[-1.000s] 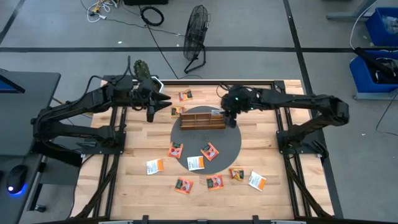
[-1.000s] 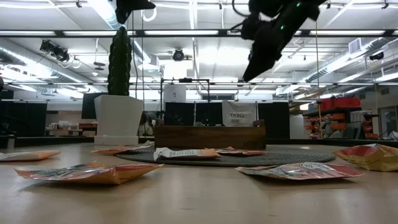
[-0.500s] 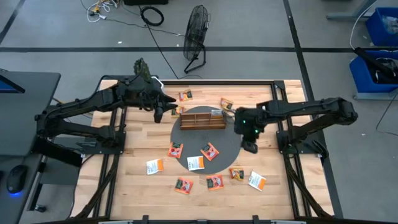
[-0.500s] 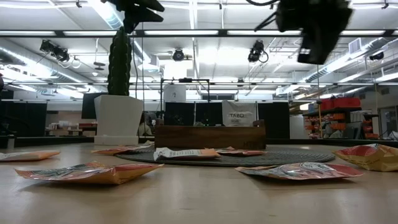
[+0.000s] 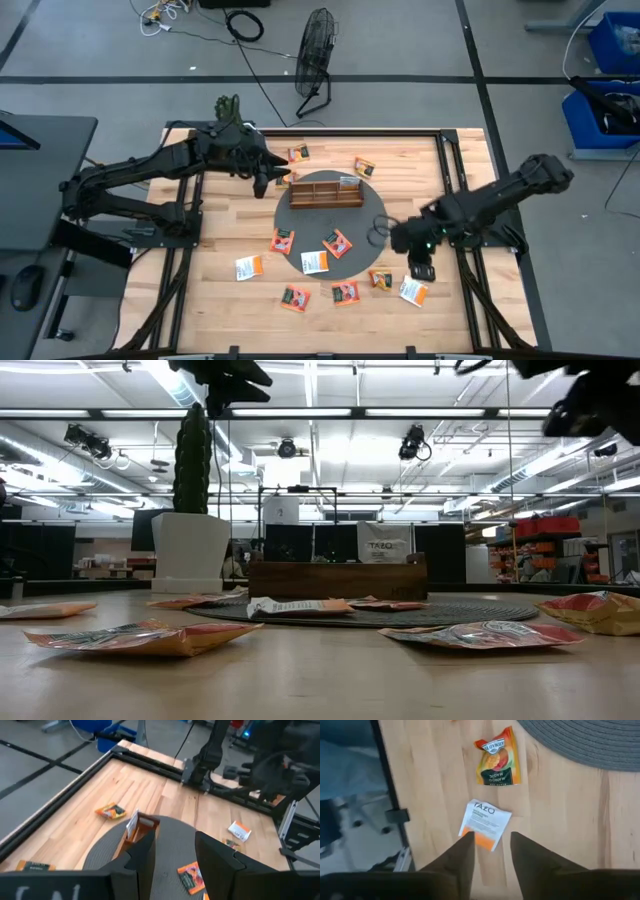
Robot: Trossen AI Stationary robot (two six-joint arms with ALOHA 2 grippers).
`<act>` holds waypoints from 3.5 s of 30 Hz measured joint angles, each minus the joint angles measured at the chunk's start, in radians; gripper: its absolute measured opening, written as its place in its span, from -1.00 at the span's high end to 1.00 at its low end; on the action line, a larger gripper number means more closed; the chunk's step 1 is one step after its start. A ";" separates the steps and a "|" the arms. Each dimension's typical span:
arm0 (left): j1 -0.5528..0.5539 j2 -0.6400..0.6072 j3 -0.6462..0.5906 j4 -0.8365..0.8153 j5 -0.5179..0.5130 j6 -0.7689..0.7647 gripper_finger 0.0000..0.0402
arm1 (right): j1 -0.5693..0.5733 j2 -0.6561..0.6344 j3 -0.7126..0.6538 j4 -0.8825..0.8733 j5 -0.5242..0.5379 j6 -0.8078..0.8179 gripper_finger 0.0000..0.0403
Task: Pick & Place Tea
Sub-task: Put the white tea bag into the right section of the wooden organizer
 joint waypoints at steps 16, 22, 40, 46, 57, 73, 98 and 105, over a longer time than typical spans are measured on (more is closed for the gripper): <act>-0.015 0.033 0.000 0.021 0.005 0.016 0.29 | 0.462 0.215 0.000 0.164 0.326 0.460 -0.18; -0.015 0.031 0.000 0.024 0.006 0.016 0.29 | 0.526 0.380 -0.001 0.237 0.326 0.550 -0.17; -0.015 0.031 0.000 0.024 0.006 -0.012 0.29 | 0.524 0.529 0.000 0.266 0.361 0.631 -0.05; -0.015 0.031 0.000 0.024 0.006 -0.038 0.29 | 0.501 0.546 0.004 0.263 0.334 0.636 0.10; -0.015 0.031 0.000 0.025 0.006 -0.039 0.29 | 0.461 0.549 0.002 0.241 0.320 0.620 0.83; -0.015 0.031 0.000 0.025 0.006 -0.044 0.29 | 0.383 0.326 -0.004 0.161 0.391 0.494 0.99; -0.046 0.105 0.000 0.380 0.112 -0.203 0.29 | -0.112 -0.149 -0.001 0.585 0.519 0.064 1.00; -0.045 0.134 0.002 0.494 0.165 -0.224 0.29 | -0.215 -0.170 -0.001 0.842 0.305 0.024 1.00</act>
